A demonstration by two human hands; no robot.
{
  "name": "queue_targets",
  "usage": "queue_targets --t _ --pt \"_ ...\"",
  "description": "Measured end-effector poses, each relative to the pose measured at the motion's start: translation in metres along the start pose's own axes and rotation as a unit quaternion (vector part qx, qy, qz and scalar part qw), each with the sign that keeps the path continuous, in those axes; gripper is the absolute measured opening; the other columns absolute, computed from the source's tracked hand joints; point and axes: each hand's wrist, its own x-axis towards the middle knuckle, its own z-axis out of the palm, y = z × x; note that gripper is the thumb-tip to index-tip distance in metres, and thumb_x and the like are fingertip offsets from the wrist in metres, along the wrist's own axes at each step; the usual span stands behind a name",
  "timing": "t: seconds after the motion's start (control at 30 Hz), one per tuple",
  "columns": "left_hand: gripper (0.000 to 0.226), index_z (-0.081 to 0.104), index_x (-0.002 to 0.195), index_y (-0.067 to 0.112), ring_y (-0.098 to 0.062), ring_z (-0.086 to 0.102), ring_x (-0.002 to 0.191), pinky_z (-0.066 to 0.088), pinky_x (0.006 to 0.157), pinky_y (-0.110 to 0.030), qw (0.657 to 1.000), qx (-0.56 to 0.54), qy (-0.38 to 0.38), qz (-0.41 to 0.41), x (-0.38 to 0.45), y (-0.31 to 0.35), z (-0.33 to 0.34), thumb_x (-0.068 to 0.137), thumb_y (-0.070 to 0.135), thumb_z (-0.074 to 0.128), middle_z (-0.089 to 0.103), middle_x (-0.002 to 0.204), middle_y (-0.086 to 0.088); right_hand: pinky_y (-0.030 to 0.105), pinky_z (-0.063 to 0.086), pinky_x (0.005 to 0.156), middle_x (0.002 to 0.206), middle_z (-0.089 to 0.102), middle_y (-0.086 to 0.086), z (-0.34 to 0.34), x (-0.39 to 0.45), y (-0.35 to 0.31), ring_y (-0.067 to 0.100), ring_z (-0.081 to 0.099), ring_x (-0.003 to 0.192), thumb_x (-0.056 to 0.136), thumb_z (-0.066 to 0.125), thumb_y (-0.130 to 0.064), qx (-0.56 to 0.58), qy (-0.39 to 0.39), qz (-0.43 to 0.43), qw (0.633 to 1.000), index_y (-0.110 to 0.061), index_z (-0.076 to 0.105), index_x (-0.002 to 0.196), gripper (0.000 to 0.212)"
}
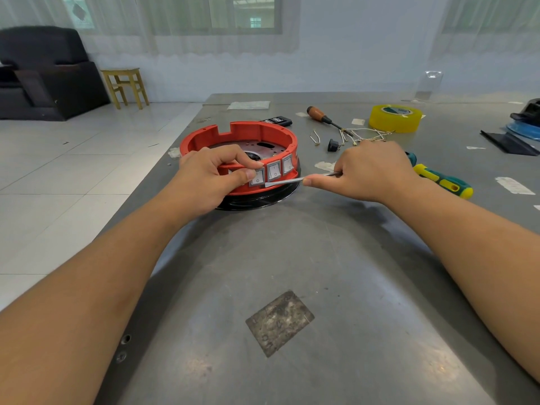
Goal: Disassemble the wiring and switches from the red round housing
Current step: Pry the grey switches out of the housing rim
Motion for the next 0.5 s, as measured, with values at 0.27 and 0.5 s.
queue_targets --t 0.27,0.5 --pt "0.018 0.071 0.101 0.048 -0.013 0.058 0.121 0.042 0.114 -0.057 1.0 -0.003 0.006 0.0 0.0005 -0.0011 0.0002 0.1 0.03 0.07 0.063 0.106 0.034 0.02 0.025 0.049 0.043 0.044 -0.004 0.0007 -0.0058 -0.0067 0.013 0.043 0.043 0.069 -0.004 -0.102 -0.032 0.038 0.005 0.999 -0.018 0.049 0.045 0.102" --pt "0.018 0.071 0.101 0.048 -0.009 0.059 0.115 0.041 0.115 -0.056 1.0 -0.003 0.005 -0.003 0.0006 -0.0006 0.0001 0.1 0.031 0.07 0.063 0.104 0.034 0.023 0.034 0.048 0.042 0.048 -0.002 0.0095 -0.0044 -0.0045 0.015 0.049 0.044 0.063 0.0 -0.107 0.023 0.003 0.024 0.999 -0.017 0.055 0.044 0.107"
